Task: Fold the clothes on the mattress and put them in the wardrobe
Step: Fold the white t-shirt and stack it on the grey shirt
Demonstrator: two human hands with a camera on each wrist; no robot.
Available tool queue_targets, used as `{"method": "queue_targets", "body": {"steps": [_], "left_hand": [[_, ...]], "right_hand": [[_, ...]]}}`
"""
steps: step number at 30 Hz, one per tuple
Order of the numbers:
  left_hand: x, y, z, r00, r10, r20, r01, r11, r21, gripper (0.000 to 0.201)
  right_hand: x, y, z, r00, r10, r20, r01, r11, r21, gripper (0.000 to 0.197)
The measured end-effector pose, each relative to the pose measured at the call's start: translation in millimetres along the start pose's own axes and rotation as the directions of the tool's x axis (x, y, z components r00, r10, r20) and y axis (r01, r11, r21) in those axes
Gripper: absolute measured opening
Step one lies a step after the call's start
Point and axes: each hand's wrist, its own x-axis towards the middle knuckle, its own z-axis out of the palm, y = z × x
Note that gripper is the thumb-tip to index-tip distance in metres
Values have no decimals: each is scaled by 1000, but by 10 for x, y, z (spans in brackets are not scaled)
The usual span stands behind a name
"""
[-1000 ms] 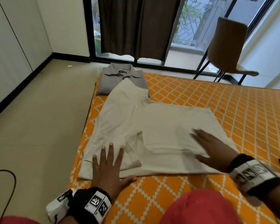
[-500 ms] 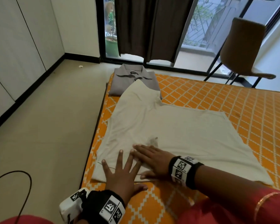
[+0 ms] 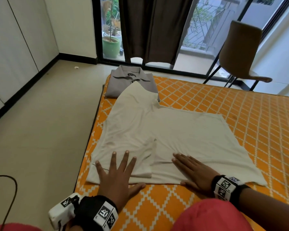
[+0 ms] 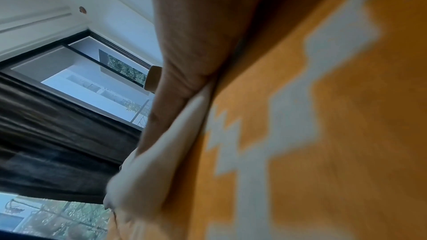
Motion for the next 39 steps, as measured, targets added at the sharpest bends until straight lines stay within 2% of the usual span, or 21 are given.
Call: {"method": "queue_targets", "body": {"steps": [4, 6, 11, 13, 15, 16, 17, 19, 20, 21, 22, 23, 24, 25, 26, 27, 29, 34, 36, 39], "left_hand": [[47, 135, -47, 997, 38, -64, -37, 999, 16, 82], [109, 227, -65, 991, 96, -90, -94, 995, 26, 78], [180, 310, -14, 985, 164, 49, -162, 986, -39, 69], [179, 295, -47, 979, 202, 39, -202, 979, -7, 78], [183, 287, -79, 967, 254, -36, -254, 967, -3, 104], [179, 291, -127, 965, 257, -52, -261, 963, -67, 111], [170, 293, -189, 961, 259, -100, -272, 952, -141, 110], [154, 284, -304, 930, 252, -267, -322, 911, -258, 86], [158, 261, -308, 891, 232, -390, -369, 870, -326, 70], [163, 244, -351, 870, 192, -454, -404, 805, -435, 54], [161, 236, -374, 879, 158, -449, -414, 720, -557, 41], [157, 235, -393, 909, 142, -392, -384, 654, -652, 39], [168, 220, -385, 927, 140, -349, -350, 659, -666, 47], [189, 195, -353, 936, 149, -318, -318, 747, -584, 62], [197, 174, -326, 952, 160, -261, -267, 850, -454, 83], [194, 127, -243, 976, 156, -151, -195, 936, -294, 102], [174, 56, -117, 991, 134, 17, -133, 990, -53, 118], [121, 4, -17, 990, 141, 21, -142, 987, 69, 112], [125, 19, -46, 990, 136, 47, -139, 989, 60, 111], [122, -19, -9, 989, 146, -6, -146, 989, -7, 111]], "right_hand": [[-92, -16, 96, 999, -7, -47, 6, 1000, -24, 76], [-89, -17, 114, 997, -39, -67, 37, 999, -35, 75], [-70, 9, 193, 985, -127, -118, 120, 991, -61, 70], [-69, 11, 218, 984, -135, -121, 129, 990, -52, 69], [-71, 18, 234, 983, -129, -133, 127, 992, -25, 69], [-73, 20, 237, 983, -127, -134, 126, 992, -12, 69], [-79, 19, 242, 983, -125, -137, 126, 992, -1, 69], [-82, 18, 253, 981, -126, -148, 129, 992, 13, 68], [-84, 20, 258, 980, -126, -151, 130, 991, 18, 68], [-84, 21, 261, 980, -125, -152, 130, 991, 21, 68], [-86, 23, 264, 980, -124, -153, 129, 991, 25, 68], [-87, 27, 268, 981, -123, -151, 128, 991, 28, 68], [-86, 30, 269, 981, -123, -148, 128, 991, 30, 69], [-84, 30, 269, 982, -123, -144, 129, 991, 32, 69], [-81, 30, 270, 982, -123, -142, 129, 991, 38, 69], [-84, 33, 277, 983, -119, -142, 127, 991, 49, 70], [-106, 53, 307, 984, -98, -147, 113, 989, 98, 72], [-311, 245, 403, 989, -20, -145, 40, 990, 136, 83], [-475, 378, 431, 991, 16, -130, 3, 990, 144, 86], [-756, 566, 449, 990, 92, -106, -75, 985, 154, 88]]}}
